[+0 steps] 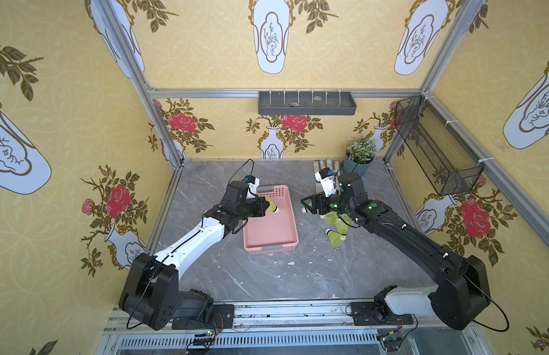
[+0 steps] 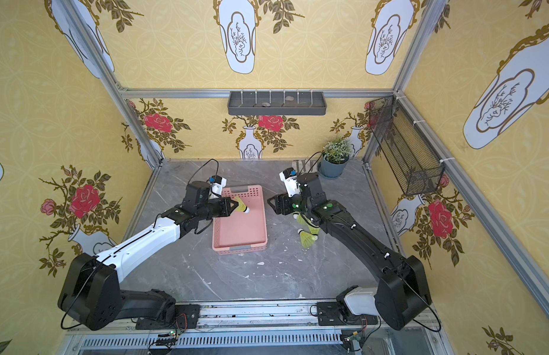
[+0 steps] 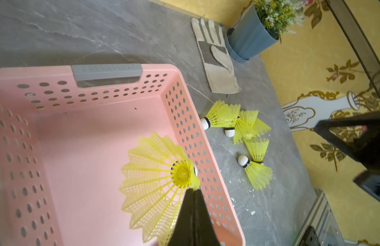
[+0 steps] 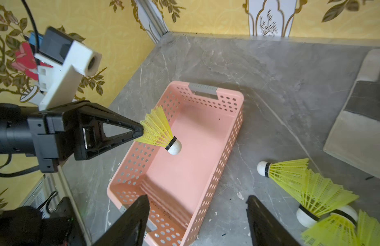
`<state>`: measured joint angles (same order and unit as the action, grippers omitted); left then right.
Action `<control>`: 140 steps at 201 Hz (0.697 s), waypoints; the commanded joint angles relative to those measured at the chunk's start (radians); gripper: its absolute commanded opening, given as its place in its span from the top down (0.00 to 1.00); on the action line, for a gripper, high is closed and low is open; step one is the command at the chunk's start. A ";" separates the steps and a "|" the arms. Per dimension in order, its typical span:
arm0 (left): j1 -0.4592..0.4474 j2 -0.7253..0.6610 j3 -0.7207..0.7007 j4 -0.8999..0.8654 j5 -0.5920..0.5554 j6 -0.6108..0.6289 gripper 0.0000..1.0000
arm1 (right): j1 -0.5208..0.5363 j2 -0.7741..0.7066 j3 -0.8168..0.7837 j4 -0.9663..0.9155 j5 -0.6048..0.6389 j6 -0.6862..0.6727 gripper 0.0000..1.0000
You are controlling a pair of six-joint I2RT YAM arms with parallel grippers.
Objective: Put the shuttlecocks into the storage box
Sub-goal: Place the shuttlecock in the storage box.
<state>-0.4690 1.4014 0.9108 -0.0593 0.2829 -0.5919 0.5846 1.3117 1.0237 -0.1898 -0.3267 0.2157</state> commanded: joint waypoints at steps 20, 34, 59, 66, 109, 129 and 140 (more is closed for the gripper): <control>0.001 0.097 -0.007 0.170 -0.103 -0.189 1.00 | 0.003 -0.030 -0.058 0.097 0.125 0.099 0.26; 0.000 0.143 0.008 0.191 -0.113 -0.224 1.00 | 0.004 -0.034 -0.073 0.104 0.152 0.118 0.25; 0.000 0.217 0.044 0.219 -0.118 -0.282 1.00 | 0.004 -0.048 -0.095 0.117 0.183 0.143 0.25; 0.001 0.233 0.047 0.235 -0.118 -0.297 1.00 | 0.004 -0.051 -0.099 0.122 0.187 0.144 0.25; 0.000 0.331 0.088 0.280 -0.134 -0.358 1.00 | 0.004 -0.073 -0.123 0.130 0.200 0.161 0.25; 0.000 0.367 0.110 0.291 -0.143 -0.370 1.00 | 0.005 -0.077 -0.131 0.135 0.200 0.164 0.24; 0.000 0.381 0.121 0.292 -0.149 -0.372 1.00 | 0.006 -0.079 -0.132 0.135 0.202 0.166 0.24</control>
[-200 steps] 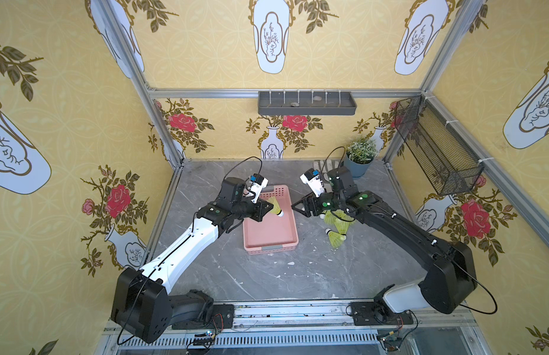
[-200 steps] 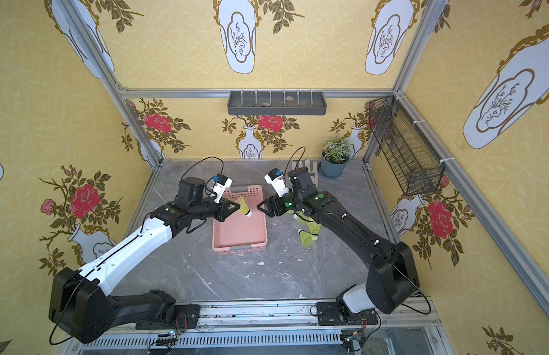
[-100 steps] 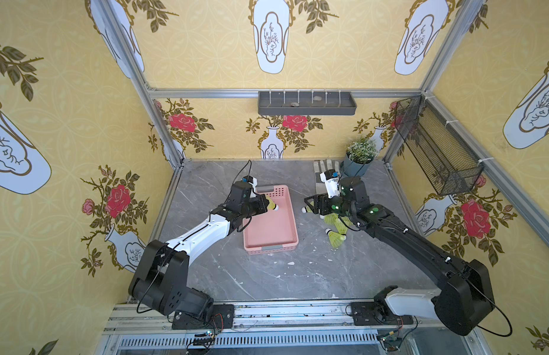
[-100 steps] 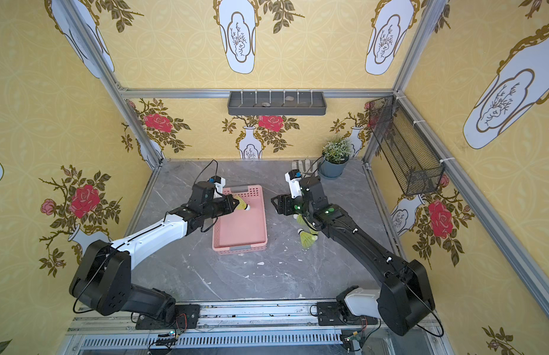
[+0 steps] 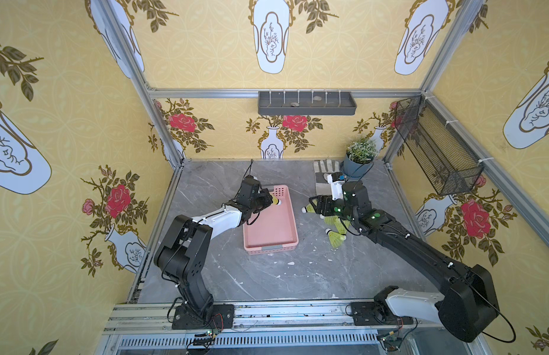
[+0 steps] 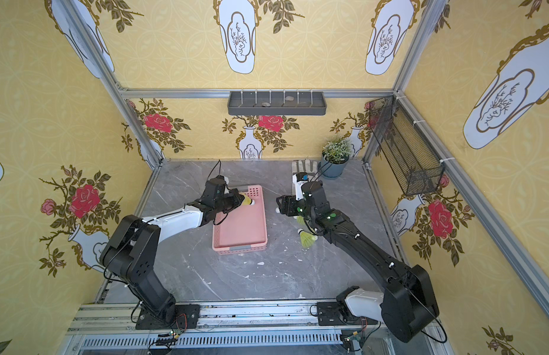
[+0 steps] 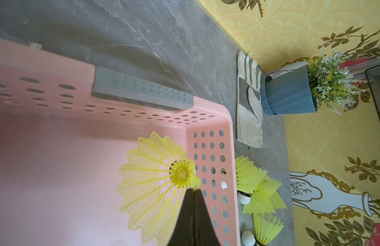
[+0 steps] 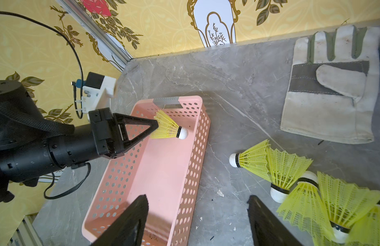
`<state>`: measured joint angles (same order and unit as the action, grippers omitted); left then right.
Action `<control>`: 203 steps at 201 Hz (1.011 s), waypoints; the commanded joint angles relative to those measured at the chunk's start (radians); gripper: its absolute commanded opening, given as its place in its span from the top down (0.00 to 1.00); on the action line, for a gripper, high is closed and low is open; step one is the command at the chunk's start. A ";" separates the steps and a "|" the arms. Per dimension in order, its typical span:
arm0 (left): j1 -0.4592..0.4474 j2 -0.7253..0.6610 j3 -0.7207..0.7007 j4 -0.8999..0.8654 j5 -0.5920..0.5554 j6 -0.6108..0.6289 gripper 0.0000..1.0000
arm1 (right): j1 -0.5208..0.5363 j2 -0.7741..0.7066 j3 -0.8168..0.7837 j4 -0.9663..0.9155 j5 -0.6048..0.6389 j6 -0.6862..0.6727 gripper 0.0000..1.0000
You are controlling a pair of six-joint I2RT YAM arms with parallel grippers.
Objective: Put the shuttlecocks into the storage box
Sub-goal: Place the shuttlecock in the storage box.
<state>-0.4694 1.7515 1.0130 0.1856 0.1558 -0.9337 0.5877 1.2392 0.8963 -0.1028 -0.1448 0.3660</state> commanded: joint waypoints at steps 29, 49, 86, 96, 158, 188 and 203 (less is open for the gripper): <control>0.001 0.069 0.047 0.046 -0.025 -0.040 1.00 | 0.001 -0.008 -0.010 0.049 0.019 0.017 0.24; 0.000 0.096 0.056 0.057 -0.019 -0.056 1.00 | 0.001 -0.007 -0.011 0.051 0.016 0.019 0.24; 0.000 0.148 0.080 0.087 0.011 -0.073 1.00 | 0.001 -0.007 -0.012 0.051 0.013 0.019 0.24; 0.000 0.159 0.089 0.089 0.017 -0.076 1.00 | 0.002 -0.006 -0.012 0.051 0.010 0.019 0.24; 0.001 0.204 0.113 0.088 0.037 -0.074 0.88 | 0.003 -0.004 -0.016 0.048 0.006 0.025 0.24; 0.001 0.201 0.119 0.070 0.032 -0.060 0.71 | 0.002 0.005 -0.016 0.045 0.007 0.028 0.24; 0.001 0.196 0.124 0.053 0.026 -0.049 0.65 | 0.002 0.008 -0.017 0.045 0.007 0.031 0.24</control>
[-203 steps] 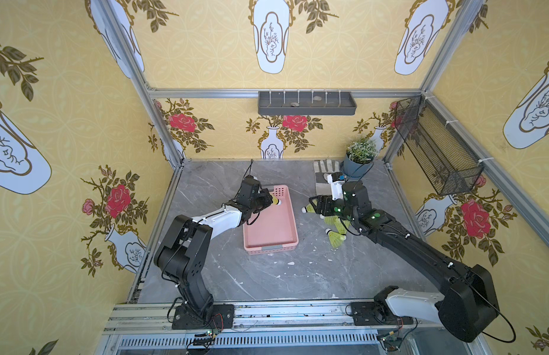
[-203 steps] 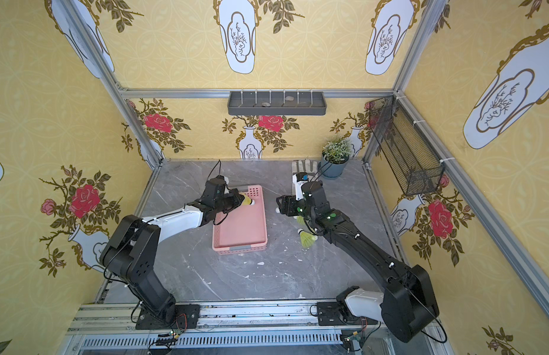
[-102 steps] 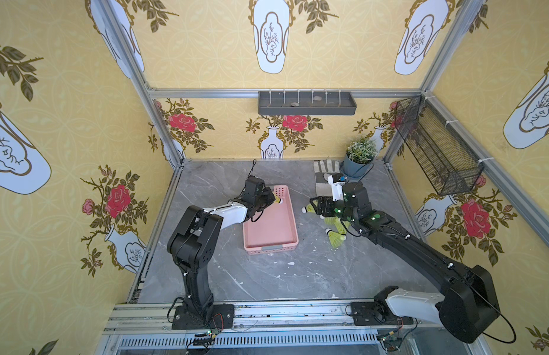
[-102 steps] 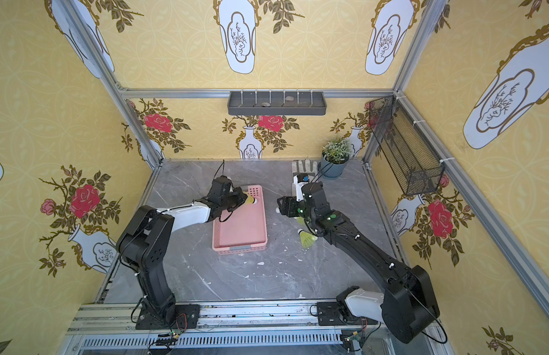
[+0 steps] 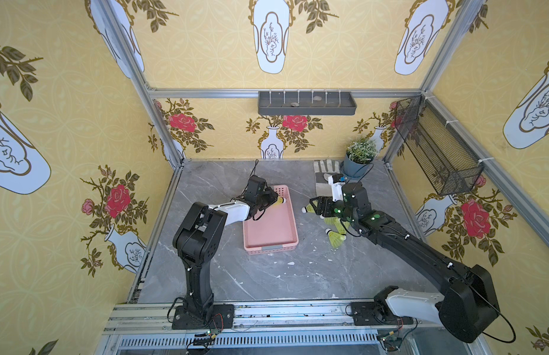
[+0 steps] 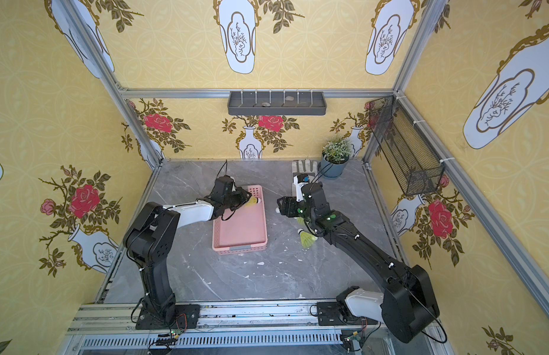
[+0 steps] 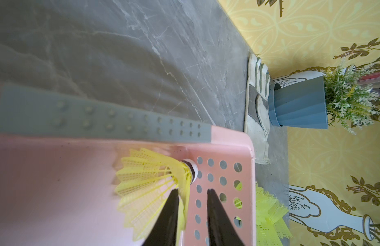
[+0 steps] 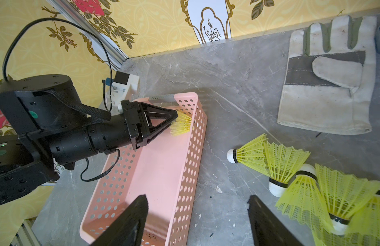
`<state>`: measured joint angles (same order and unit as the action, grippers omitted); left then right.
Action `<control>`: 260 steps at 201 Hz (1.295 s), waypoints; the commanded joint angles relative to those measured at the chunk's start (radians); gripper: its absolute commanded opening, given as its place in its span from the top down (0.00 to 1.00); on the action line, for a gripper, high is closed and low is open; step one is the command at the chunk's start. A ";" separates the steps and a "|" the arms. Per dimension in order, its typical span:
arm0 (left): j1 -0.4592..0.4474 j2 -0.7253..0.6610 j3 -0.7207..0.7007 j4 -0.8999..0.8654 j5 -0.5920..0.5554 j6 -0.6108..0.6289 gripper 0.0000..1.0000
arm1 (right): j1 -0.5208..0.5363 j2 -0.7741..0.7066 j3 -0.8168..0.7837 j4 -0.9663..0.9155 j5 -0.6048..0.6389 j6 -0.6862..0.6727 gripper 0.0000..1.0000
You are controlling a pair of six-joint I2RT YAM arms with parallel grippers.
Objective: Put the shuttlecocks into the storage box
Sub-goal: Place the shuttlecock in the storage box, then pick up the shuttlecock at the center of the board.
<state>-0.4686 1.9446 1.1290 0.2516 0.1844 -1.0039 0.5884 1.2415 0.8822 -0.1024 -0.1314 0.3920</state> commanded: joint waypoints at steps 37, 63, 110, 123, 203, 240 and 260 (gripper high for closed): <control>0.000 -0.028 0.019 -0.064 -0.026 0.074 0.53 | -0.002 0.005 -0.010 0.044 0.005 0.026 0.24; 0.000 -0.057 0.034 -0.119 -0.048 0.127 0.46 | -0.014 0.004 -0.019 0.034 0.022 0.058 0.24; 0.001 -0.174 0.033 -0.225 -0.115 0.234 0.34 | -0.023 0.030 -0.026 0.003 0.070 0.146 0.24; 0.001 -0.225 0.030 -0.262 -0.134 0.272 0.33 | -0.022 0.048 -0.024 -0.002 0.082 0.188 0.24; 0.001 -0.598 -0.030 -0.565 -0.102 0.479 0.29 | 0.001 0.138 -0.008 -0.076 0.177 0.324 0.26; 0.007 -0.751 -0.047 -0.720 -0.067 0.568 0.24 | 0.008 0.203 0.004 -0.072 0.128 0.341 0.28; 0.024 -0.806 -0.052 -0.798 -0.031 0.607 0.24 | 0.032 0.243 0.024 -0.046 0.133 0.386 0.29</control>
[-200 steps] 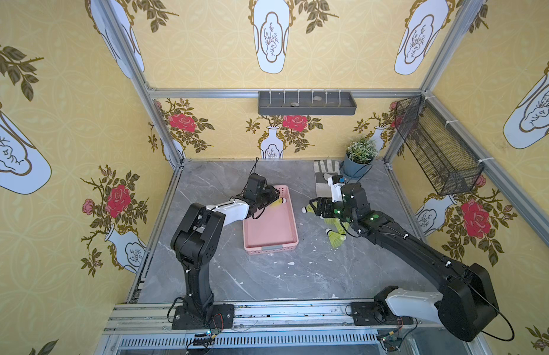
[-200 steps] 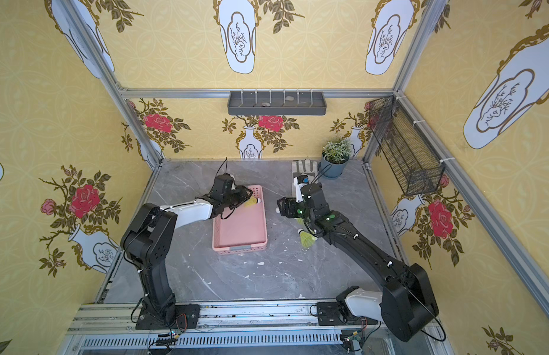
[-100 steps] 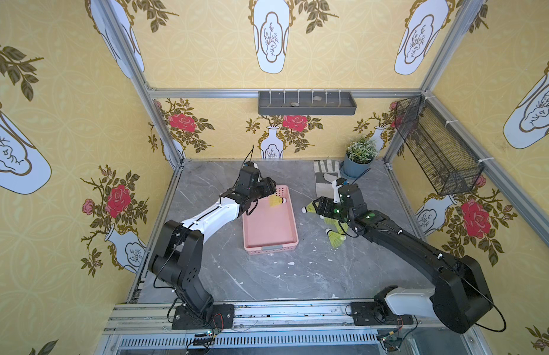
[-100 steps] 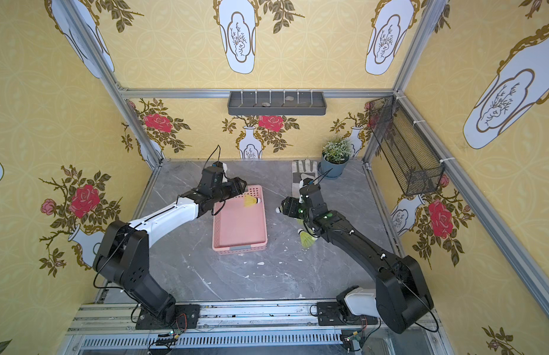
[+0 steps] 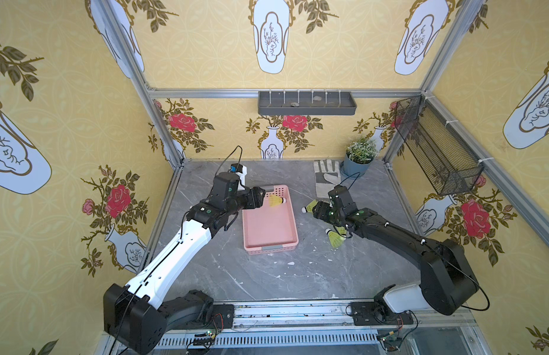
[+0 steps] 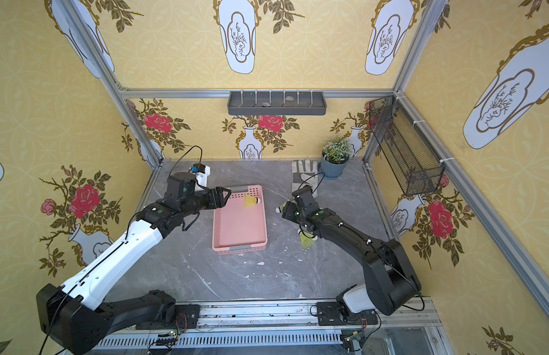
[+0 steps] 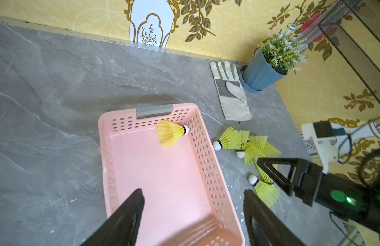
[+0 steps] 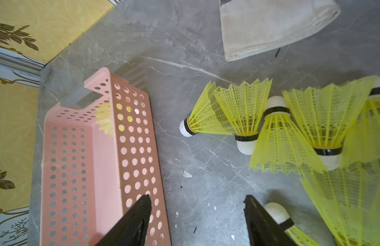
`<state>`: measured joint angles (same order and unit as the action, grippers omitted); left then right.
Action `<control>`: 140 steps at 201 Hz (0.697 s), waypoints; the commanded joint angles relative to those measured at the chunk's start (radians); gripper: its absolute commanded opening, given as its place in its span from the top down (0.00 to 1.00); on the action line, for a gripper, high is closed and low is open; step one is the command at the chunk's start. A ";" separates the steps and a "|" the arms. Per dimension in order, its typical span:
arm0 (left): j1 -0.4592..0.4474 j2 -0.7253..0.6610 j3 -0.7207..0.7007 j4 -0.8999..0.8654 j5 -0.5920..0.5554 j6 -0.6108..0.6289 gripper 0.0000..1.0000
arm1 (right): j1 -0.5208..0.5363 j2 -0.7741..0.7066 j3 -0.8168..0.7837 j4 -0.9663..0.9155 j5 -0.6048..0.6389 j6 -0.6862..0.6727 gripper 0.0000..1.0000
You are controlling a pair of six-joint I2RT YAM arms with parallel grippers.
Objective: Put the shuttlecocks into the storage box
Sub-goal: Pick up the shuttlecock at the center of the board.
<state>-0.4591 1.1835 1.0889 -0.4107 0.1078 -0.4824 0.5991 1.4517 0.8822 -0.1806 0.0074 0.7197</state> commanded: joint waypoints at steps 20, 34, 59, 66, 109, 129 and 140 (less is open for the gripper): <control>0.056 -0.097 -0.026 -0.192 0.076 0.119 0.24 | 0.046 0.095 0.066 0.033 0.025 0.134 0.29; 0.082 -0.134 -0.053 -0.199 0.096 0.144 0.24 | 0.058 0.139 0.089 0.035 0.048 0.193 0.30; 0.109 -0.190 -0.126 -0.155 0.106 0.163 0.24 | 0.061 0.207 0.121 0.034 0.099 0.317 0.33; 0.112 -0.201 -0.143 -0.141 0.102 0.163 0.24 | 0.061 0.224 0.133 0.030 0.115 0.345 0.34; 0.114 -0.232 -0.201 -0.085 0.085 0.150 0.24 | 0.057 0.317 0.197 0.032 0.156 0.442 0.38; 0.114 -0.233 -0.202 -0.085 0.093 0.148 0.24 | 0.049 0.347 0.219 0.019 0.169 0.489 0.39; 0.114 -0.231 -0.202 -0.085 0.093 0.147 0.24 | 0.045 0.360 0.227 0.006 0.179 0.515 0.39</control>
<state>-0.3454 0.9512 0.8890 -0.5320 0.1917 -0.3401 0.6514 1.7908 1.0912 -0.1585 0.1436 1.1465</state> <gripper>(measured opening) 0.757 0.615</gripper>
